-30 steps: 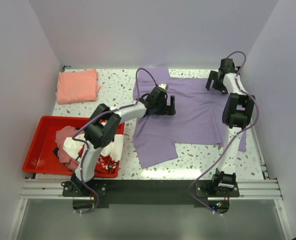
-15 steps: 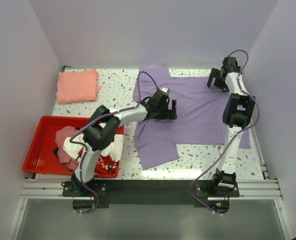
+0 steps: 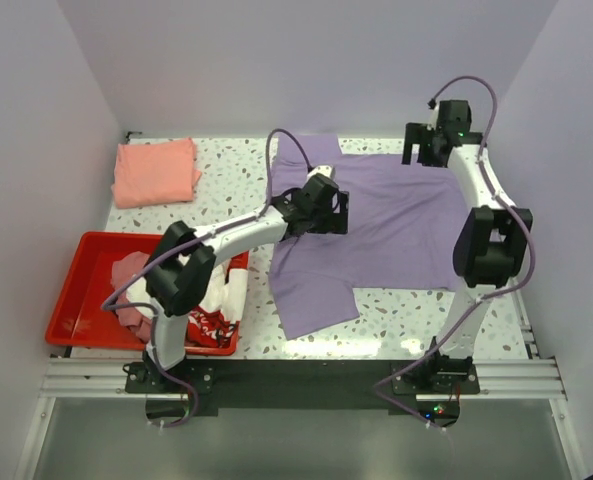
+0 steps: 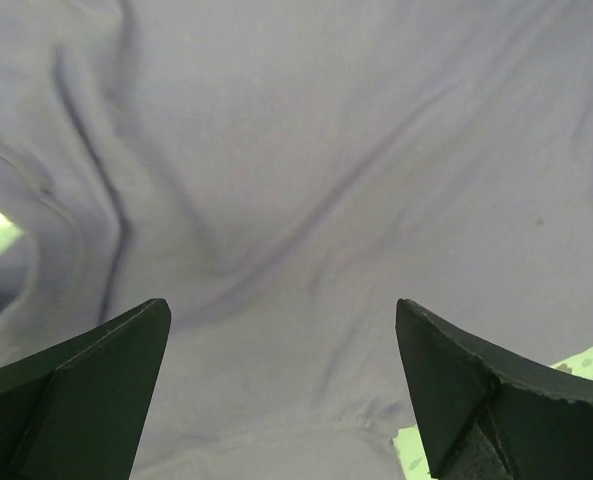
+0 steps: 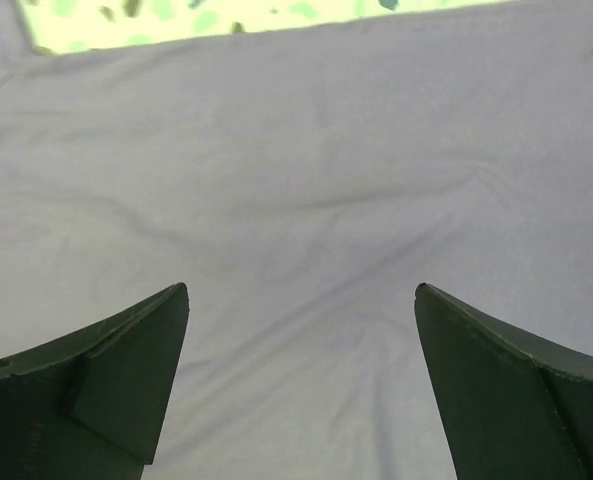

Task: Fold and stack the t-shirts
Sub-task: Flatten the tshirt out

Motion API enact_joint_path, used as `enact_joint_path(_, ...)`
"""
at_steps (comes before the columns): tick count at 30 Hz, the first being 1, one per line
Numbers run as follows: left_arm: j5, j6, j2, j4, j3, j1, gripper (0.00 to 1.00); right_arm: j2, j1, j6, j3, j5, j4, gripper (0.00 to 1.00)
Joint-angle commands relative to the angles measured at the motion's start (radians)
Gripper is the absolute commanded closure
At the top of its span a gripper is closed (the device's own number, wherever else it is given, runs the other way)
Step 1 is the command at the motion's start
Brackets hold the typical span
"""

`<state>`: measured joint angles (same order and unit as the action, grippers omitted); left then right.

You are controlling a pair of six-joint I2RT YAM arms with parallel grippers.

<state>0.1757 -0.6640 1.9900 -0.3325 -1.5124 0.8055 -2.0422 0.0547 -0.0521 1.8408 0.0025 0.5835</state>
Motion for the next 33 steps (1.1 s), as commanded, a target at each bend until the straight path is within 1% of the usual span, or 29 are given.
enact_joint_path(1, 0.139, 0.066, -0.112, -0.002, 0.007, -0.009, 0.00, 0.150, -0.104, -0.032, -0.127, 0.144, -0.028, 0.01)
enact_joint_path(2, 0.148, 0.076, -0.117, 0.000, 0.015, -0.017, 0.00, 0.186, -0.116, -0.093, -0.223, 0.151, -0.034, 0.01)
enact_joint_path(3, 0.143, 0.093, -0.111, 0.004, 0.021, -0.041, 0.00, 0.233, -0.127, -0.127, -0.280, 0.157, -0.059, 0.01)
enact_joint_path(4, 0.136, 0.095, -0.103, -0.006, 0.018, -0.057, 0.00, 0.317, -0.133, -0.159, -0.338, 0.148, -0.071, 0.01)
enact_joint_path(5, 0.127, 0.095, -0.094, -0.022, 0.014, -0.071, 0.00, 0.373, -0.138, -0.219, -0.459, 0.133, -0.086, 0.01)
enact_joint_path(7, 0.120, 0.109, -0.070, -0.040, 0.012, -0.101, 0.00, 0.469, -0.139, -0.259, -0.585, 0.088, -0.137, 0.01)
enact_joint_path(8, 0.107, 0.115, -0.062, -0.043, 0.012, -0.109, 0.00, 0.572, -0.139, -0.273, -0.700, 0.076, -0.157, 0.01)
enact_joint_path(9, 0.075, 0.138, -0.051, -0.033, 0.014, -0.124, 0.00, 0.611, -0.141, -0.270, -0.747, 0.064, -0.175, 0.01)
enact_joint_path(11, 0.067, 0.148, -0.042, -0.022, 0.018, -0.137, 0.01, 0.706, -0.139, -0.296, -0.829, 0.082, -0.148, 0.01)
enact_joint_path(13, 0.065, 0.149, -0.017, -0.025, 0.008, -0.153, 0.04, 0.757, -0.139, -0.310, -0.870, 0.073, -0.111, 0.01)
enact_joint_path(14, 0.068, 0.144, -0.010, -0.034, 0.003, -0.158, 0.08, 0.798, -0.139, -0.310, -0.903, 0.059, -0.116, 0.01)
enact_joint_path(17, 0.045, 0.141, 0.012, -0.024, 0.011, -0.170, 0.20, 0.839, -0.139, -0.316, -0.931, 0.037, -0.116, 0.01)
enact_joint_path(19, 0.007, 0.139, 0.027, -0.023, 0.018, -0.170, 0.23, 0.844, -0.139, -0.313, -0.930, 0.042, -0.108, 0.01)
enact_joint_path(22, -0.019, 0.123, 0.039, -0.013, 0.041, -0.170, 0.35, 0.849, -0.139, -0.316, -0.927, 0.056, -0.103, 0.01)
enact_joint_path(23, -0.019, 0.115, 0.041, -0.017, 0.044, -0.170, 0.44, 0.847, -0.139, -0.318, -0.930, 0.065, -0.103, 0.01)
enact_joint_path(25, 0.004, 0.109, 0.041, -0.025, 0.050, -0.172, 0.54, 0.844, -0.139, -0.316, -0.930, 0.071, -0.103, 0.01)
enact_joint_path(26, 0.014, 0.103, 0.040, -0.039, 0.050, -0.172, 0.63, 0.843, -0.139, -0.316, -0.931, 0.079, -0.105, 0.01)
enact_joint_path(27, 0.037, 0.099, 0.036, -0.046, 0.052, -0.172, 0.67, 0.840, -0.139, -0.316, -0.931, 0.083, -0.103, 0.01)
enact_joint_path(30, 0.085, 0.081, 0.030, -0.079, 0.060, -0.178, 0.75, 0.832, -0.139, -0.318, -0.931, 0.099, -0.102, 0.01)
enact_joint_path(33, 0.100, 0.050, 0.027, -0.100, 0.078, -0.198, 0.82, 0.826, -0.139, -0.319, -0.930, 0.099, -0.100, 0.01)
